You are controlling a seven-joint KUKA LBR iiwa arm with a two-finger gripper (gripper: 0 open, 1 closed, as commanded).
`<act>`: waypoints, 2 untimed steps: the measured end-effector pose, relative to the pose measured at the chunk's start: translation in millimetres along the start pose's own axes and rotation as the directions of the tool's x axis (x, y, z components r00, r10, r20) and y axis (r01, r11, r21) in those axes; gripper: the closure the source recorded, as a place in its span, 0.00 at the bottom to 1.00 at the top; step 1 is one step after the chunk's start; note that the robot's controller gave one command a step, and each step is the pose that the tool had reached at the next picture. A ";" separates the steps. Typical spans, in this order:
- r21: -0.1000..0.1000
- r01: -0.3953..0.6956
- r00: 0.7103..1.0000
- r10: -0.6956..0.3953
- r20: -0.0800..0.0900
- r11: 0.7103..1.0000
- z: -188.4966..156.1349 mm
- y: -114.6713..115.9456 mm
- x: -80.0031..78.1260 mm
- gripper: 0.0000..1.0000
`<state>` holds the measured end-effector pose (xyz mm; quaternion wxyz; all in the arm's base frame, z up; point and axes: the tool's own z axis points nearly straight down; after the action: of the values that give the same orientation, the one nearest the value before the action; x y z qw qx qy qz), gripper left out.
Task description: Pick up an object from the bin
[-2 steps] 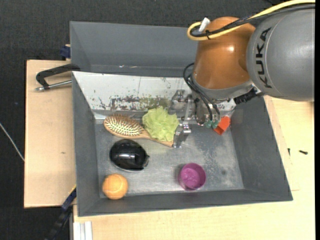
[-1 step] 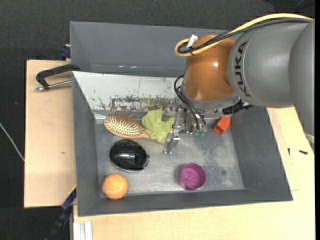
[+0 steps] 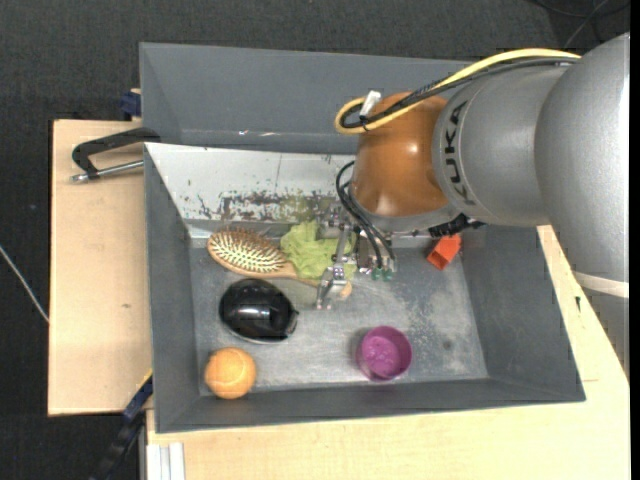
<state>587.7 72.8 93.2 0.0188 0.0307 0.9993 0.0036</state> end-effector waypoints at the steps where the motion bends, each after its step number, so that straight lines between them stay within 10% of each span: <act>1: -0.001 0.000 1.000 0.000 0.003 1.000 -0.7 0.0 -0.6 0.00; 2: -0.001 -0.116 0.993 0.116 0.007 0.993 3.4 8.5 -3.6 0.00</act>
Offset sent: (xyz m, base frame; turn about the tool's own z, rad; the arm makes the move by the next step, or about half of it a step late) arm -0.0078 0.0130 -0.0232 0.1768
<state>591.9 81.0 90.0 0.0221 0.0885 0.9958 0.0047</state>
